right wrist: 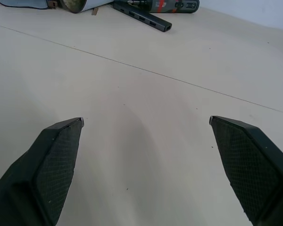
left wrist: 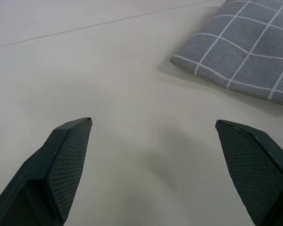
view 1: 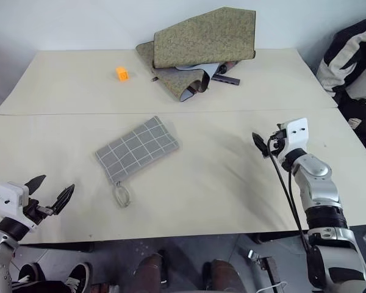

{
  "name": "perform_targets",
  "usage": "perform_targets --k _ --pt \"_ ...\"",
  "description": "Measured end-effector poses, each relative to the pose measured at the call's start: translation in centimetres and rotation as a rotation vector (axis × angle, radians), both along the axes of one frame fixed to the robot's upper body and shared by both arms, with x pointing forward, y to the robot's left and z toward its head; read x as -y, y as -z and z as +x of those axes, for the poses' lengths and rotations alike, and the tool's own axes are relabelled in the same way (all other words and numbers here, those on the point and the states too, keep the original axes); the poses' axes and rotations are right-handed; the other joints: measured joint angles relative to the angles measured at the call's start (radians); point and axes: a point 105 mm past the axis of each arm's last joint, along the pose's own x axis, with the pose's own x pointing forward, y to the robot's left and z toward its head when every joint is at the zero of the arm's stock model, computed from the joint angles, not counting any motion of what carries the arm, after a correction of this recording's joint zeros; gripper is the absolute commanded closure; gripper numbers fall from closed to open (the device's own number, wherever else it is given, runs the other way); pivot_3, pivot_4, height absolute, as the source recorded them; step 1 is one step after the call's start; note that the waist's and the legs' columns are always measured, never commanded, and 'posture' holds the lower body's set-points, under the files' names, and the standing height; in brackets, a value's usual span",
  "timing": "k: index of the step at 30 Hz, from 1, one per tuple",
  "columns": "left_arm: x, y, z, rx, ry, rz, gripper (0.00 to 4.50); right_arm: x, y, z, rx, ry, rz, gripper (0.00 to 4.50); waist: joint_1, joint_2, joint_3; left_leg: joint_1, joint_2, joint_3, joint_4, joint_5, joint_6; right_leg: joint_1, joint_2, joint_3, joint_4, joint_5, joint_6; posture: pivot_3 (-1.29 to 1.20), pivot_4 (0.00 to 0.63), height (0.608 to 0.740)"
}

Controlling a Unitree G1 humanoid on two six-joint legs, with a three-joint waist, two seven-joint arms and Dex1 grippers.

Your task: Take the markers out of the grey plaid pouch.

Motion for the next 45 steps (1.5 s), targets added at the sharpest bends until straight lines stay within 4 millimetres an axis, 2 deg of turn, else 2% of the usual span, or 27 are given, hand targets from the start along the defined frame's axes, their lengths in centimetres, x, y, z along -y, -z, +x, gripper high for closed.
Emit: perform_targets --k 6,9,12,15,18,19,22,25,26,30,33,38,45 --pt "0.5 -0.1 0.4 -0.005 0.010 0.052 0.04 -0.8 -0.2 -0.3 0.009 -0.035 -0.026 0.00 0.000 0.000 0.000 0.000 0.000 0.000 0.000 0.000 0.000 0.000 0.000 0.000 0.000 0.000 0.000 0.00 0.150 0.740" --pt "0.9 0.0 0.6 -0.017 0.026 0.090 0.04 -2.6 -0.3 -0.7 0.003 -0.107 -0.051 0.00 -0.001 0.000 0.000 0.000 0.000 0.000 0.000 0.000 0.000 0.000 0.000 0.000 0.000 0.000 0.000 0.00 0.150 0.740" --pt "1.3 -0.7 0.9 0.026 0.054 0.130 0.04 -5.7 -0.8 -0.9 0.013 -0.195 -0.028 0.00 -0.001 0.000 0.000 0.000 0.001 0.000 0.000 0.000 -0.001 0.000 0.000 0.000 0.000 0.000 0.000 0.00 0.150 0.740" --pt "2.3 -1.3 1.8 0.064 0.107 0.251 0.00 -10.5 -1.3 -0.8 0.028 -0.304 0.041 0.56 -0.004 0.000 0.000 0.000 0.001 0.000 -0.001 0.000 -0.001 -0.001 0.001 0.000 0.002 0.000 0.000 0.00 0.150 0.740" --pt "3.1 -1.6 3.0 0.114 0.150 0.334 0.00 -17.2 -2.5 -1.1 0.066 -0.450 0.062 1.53 -0.008 0.000 0.000 0.000 0.000 0.002 -0.002 0.000 -0.002 -0.006 0.002 0.000 0.008 0.000 0.000 0.00 0.150 0.740" --pt "3.4 -1.8 3.2 0.127 0.163 0.350 0.00 -18.8 -2.8 -1.4 0.077 -0.492 0.061 1.94 -0.008 0.000 0.000 -0.001 0.000 0.002 -0.002 0.000 -0.002 -0.007 0.002 -0.001 0.009 0.000 0.000 0.00 0.150 0.740" --pt "3.2 -1.4 3.8 0.122 0.184 0.450 0.00 -23.1 -3.2 -1.9 0.103 -0.575 0.060 2.94 -0.005 -0.003 -0.002 -0.001 -0.001 0.002 -0.002 0.000 -0.001 -0.012 0.001 -0.001 0.017 0.000 0.000 0.00 0.150 0.740" --pt "3.5 -1.5 4.1 0.145 0.220 0.548 0.00 -26.3 -2.0 -2.2 0.087 -0.629 0.012 4.04 -0.005 -0.004 -0.003 -0.002 -0.001 0.004 -0.002 0.000 -0.002 -0.015 0.001 -0.001 0.018 0.000 -0.001 0.00 0.150 0.740" --pt "3.6 -1.3 4.1 0.145 0.239 0.587 0.00 -26.9 -1.4 -2.0 0.076 -0.626 -0.012 4.44 -0.005 -0.004 -0.002 -0.001 -0.001 0.004 -0.002 0.000 -0.002 -0.016 0.001 -0.001 0.018 0.000 -0.001 0.00 0.150 0.740" --pt "3.7 -0.2 3.9 0.137 0.302 0.743 0.00 -27.4 0.3 -0.8 0.053 -0.590 -0.130 4.48 -0.006 -0.004 -0.002 -0.001 -0.001 0.004 -0.003 -0.001 -0.003 -0.019 0.001 0.000 0.018 0.000 -0.001 0.00 0.150 0.740" --pt "4.5 -0.4 4.4 0.188 0.343 0.832 0.00 -27.4 2.1 -0.3 0.019 -0.571 -0.248 4.48 -0.007 -0.004 -0.002 -0.001 -0.001 0.004 -0.003 -0.002 -0.007 -0.020 0.001 0.000 0.020 0.000 -0.001 0.00 0.150 0.740" --pt "5.0 -0.7 5.1 0.250 0.374 0.954 0.00 -27.4 2.1 0.0 0.034 -0.572 -0.285 4.48 -0.012 -0.004 -0.003 0.000 0.000 0.005 -0.004 0.000 -0.003 -0.017 0.001 -0.001 0.023 0.000 -0.001 0.00 0.150 0.740" --pt "5.9 -1.0 7.2 0.323 0.391 1.096 0.00 -27.1 2.3 -0.1 0.008 -0.581 -0.263 4.48 -0.005 -0.003 -0.002 0.005 0.000 0.005 -0.005 -0.001 -0.007 -0.018 0.001 -0.001 0.023 0.000 -0.001 0.00 0.150 0.740"
